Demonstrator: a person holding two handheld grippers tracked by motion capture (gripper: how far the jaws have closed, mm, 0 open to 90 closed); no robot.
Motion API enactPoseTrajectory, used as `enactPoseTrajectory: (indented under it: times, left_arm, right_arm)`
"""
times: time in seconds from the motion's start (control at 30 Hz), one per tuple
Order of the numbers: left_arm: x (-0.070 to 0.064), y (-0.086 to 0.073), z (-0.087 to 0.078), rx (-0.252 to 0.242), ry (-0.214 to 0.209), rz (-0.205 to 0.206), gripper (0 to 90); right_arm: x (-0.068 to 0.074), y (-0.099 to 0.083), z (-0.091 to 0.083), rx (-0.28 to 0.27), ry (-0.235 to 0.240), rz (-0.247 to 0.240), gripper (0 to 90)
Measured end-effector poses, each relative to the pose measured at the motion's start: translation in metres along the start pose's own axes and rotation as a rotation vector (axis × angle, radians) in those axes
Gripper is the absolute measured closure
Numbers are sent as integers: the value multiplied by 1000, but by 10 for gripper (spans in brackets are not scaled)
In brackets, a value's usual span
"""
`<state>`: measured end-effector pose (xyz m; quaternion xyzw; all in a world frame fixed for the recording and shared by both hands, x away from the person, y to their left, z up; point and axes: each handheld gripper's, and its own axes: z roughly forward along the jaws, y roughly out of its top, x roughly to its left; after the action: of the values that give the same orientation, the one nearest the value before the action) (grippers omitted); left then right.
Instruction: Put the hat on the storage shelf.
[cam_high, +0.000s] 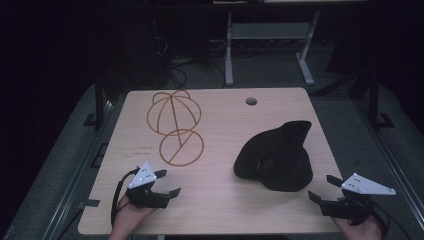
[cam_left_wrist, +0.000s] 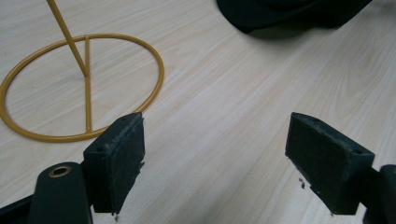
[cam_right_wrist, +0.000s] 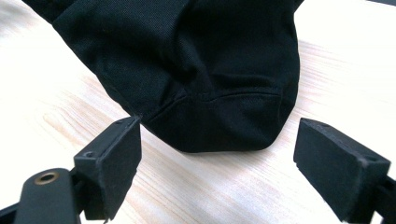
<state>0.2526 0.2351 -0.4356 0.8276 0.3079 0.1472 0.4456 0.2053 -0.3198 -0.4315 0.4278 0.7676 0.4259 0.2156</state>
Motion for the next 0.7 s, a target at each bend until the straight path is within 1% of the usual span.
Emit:
enactPoseTrajectory:
  times: [0.1, 0.13, 0.2, 0.23, 0.3, 0.33, 0.4, 0.53, 0.57, 0.6, 0.63, 0.67, 0.7]
  left_arm:
    - [-1, 1, 0, -13, -13, -8, 194]
    - [-4, 2, 1, -15, -18, -3, 194]
    - [-5, 4, 1, -17, -24, 0, 194]
    - [-7, 6, 2, -17, -37, 7, 194]
    - [-9, 7, 3, -22, -45, 4, 194]
    - [-13, 10, 5, -25, -59, 11, 194]
    - [-15, 12, 7, -30, -65, 17, 195]
    - [-25, 22, 13, -33, -100, 41, 195]
    - [-30, 26, 17, -33, -120, 49, 195]
    - [-30, 26, 17, -33, -120, 49, 195]
    - [-33, 29, 19, -33, -132, 56, 195]
    - [-39, 37, 24, -28, -159, 77, 195]
    - [-42, 39, 26, -29, -166, 85, 196]
  right_arm:
    - [0, 0, 0, 0, 0, 1, 145]
    - [0, 0, 0, -1, 1, -8, 145]
    - [1, 0, 0, 0, 1, -7, 145]
    - [1, 0, 0, 1, -3, -7, 146]
    - [2, 0, -1, 1, -4, -6, 146]
    - [2, 0, -1, 2, -4, -2, 146]
    - [2, 0, -1, 2, -4, -3, 145]
    - [3, -1, 0, 1, -1, -4, 146]
    - [4, -1, 0, 1, 0, -4, 146]
    - [4, -1, 1, 2, 0, -3, 146]
    - [4, -1, 1, 2, 0, -3, 146]
    - [5, 0, 2, 4, 2, -3, 146]
    - [6, 0, 2, 5, 2, -1, 146]
